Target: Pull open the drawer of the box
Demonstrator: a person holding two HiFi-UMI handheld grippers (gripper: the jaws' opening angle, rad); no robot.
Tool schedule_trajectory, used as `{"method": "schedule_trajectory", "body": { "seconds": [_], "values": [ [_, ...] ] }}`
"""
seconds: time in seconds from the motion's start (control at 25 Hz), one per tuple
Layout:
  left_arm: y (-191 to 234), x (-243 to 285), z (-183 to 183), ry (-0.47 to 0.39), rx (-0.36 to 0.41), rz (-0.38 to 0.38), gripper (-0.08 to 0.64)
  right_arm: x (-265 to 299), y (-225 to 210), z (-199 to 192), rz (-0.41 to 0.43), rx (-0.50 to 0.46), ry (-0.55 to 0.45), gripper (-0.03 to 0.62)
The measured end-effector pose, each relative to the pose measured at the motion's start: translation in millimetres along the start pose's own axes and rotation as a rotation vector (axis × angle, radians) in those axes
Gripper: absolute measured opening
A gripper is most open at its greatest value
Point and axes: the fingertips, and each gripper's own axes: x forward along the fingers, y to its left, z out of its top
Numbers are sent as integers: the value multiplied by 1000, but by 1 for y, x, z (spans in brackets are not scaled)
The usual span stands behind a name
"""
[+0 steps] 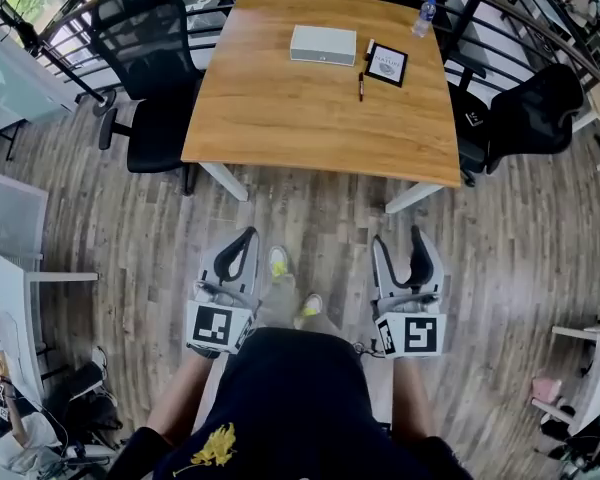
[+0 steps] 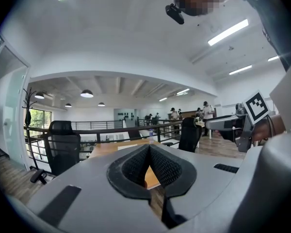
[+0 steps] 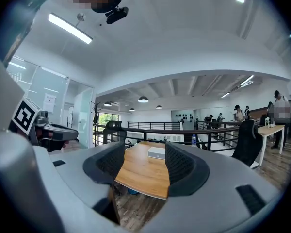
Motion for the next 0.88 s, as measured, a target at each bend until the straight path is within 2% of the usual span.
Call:
{"method": "schedule_trajectory", "body": {
  "seconds": [0.16,0.24,0.36,0.68,0.88],
  "values": [
    [17,23,-5,-2,-22,18,9,20,-6,-7,-9,0,19,250],
    [25,38,-8,5,-13,-5,9,34,-10,-5,-20,5,20,245],
    [36,65,5,-36,2,-45,9,61,-17,-2,-41,31,24,241],
    [115,124,25,-85,-28,-13,9,153,-16,26,-57,5,1,241],
    [163,148,22,-78,-50,-19,9,200,-5,32,-76,6,8,241]
  ]
}}
